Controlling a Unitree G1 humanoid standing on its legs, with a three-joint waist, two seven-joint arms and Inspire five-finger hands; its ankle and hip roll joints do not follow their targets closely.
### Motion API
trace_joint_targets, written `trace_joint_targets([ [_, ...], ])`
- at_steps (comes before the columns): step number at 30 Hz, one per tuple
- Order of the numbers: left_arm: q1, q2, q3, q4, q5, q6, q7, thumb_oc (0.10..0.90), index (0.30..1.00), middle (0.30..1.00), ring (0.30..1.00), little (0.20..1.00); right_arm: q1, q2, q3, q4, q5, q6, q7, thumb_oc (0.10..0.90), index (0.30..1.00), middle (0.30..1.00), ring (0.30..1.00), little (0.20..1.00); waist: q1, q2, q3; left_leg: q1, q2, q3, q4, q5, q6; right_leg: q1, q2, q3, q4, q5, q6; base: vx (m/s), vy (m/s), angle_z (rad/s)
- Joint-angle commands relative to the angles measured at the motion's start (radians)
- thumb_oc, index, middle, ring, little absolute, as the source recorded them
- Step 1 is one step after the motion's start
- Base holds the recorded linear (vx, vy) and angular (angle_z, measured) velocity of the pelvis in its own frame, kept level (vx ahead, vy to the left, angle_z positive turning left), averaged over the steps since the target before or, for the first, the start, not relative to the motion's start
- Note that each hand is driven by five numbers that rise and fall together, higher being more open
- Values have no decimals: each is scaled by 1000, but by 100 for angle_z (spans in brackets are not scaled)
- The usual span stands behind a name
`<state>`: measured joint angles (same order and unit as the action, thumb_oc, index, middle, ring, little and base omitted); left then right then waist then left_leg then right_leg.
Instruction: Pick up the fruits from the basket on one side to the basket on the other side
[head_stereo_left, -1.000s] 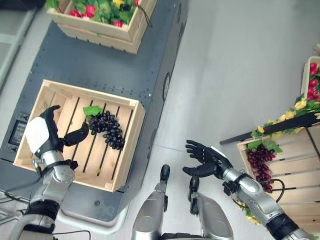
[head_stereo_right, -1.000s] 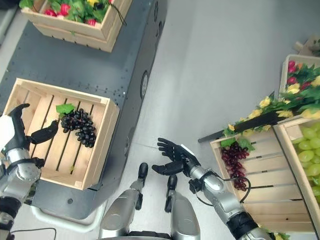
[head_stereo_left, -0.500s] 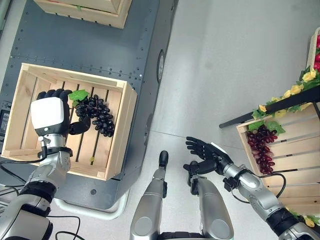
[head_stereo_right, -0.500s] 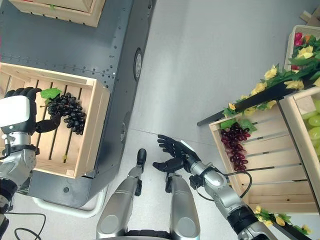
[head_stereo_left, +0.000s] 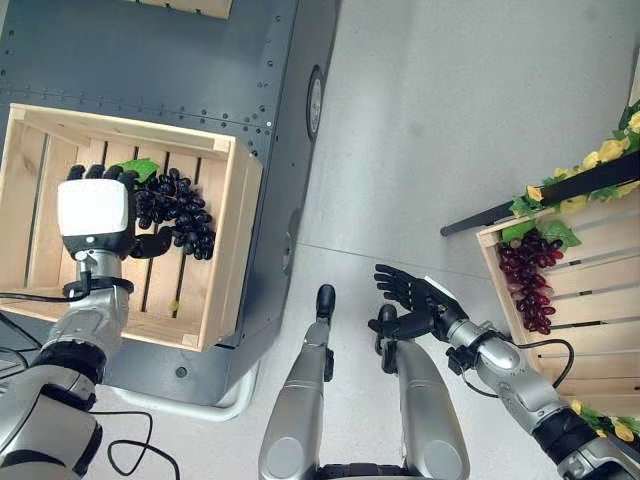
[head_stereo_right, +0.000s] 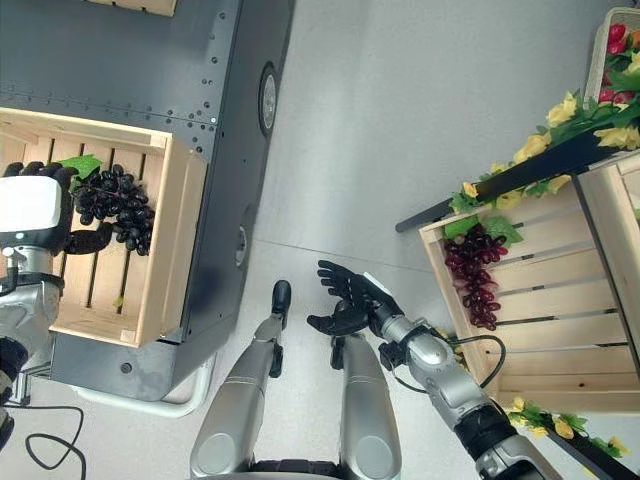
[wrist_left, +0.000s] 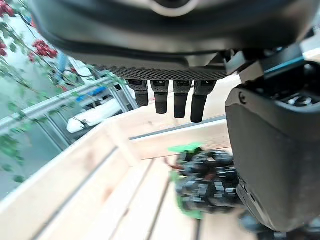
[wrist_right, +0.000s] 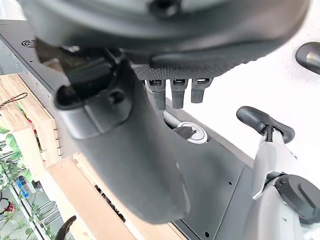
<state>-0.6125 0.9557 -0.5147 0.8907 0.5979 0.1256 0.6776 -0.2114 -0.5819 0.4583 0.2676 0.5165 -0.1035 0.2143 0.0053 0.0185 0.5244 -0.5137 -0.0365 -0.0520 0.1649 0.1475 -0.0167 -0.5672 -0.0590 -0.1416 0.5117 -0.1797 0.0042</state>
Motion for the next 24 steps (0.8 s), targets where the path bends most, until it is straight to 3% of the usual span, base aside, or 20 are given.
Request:
trace_joint_targets([
  [1,-76,106,46,21,51,102,22,800,900,900,900,900,12,-12,14,-133,6,-59,-14,800,900,900,900,900,-29,3,-4,-21,-47,89,148,-158,23,44,50,15,-101,53,6,0,0,0],
  [7,-168,108,-18,108,32,152,18,800,900,900,900,900,-5,0,38,-130,8,-63,-43,800,900,900,900,900,-40,-7,-4,-32,-46,101,156,-165,30,30,53,22,-110,65,12,0,6,0],
  [13,-192,115,-32,113,54,160,0,800,900,900,900,900,-2,2,34,-129,8,-65,-41,800,900,900,900,900,-41,-12,-4,-39,-49,109,169,-174,34,26,51,28,-110,70,15,1,5,0],
  [18,-228,124,-58,118,99,112,-41,800,900,900,900,900,-7,1,37,-123,22,-71,-54,800,900,900,900,900,-42,-16,-4,-43,-51,117,175,-182,42,16,52,35,-109,78,21,4,6,0],
  [24,-251,125,-101,124,99,102,-114,800,900,900,900,900,-3,-6,33,-133,23,-69,-68,800,900,900,900,900,-51,-19,-4,-51,-52,129,173,-183,48,5,53,44,-124,94,27,7,33,-4],
])
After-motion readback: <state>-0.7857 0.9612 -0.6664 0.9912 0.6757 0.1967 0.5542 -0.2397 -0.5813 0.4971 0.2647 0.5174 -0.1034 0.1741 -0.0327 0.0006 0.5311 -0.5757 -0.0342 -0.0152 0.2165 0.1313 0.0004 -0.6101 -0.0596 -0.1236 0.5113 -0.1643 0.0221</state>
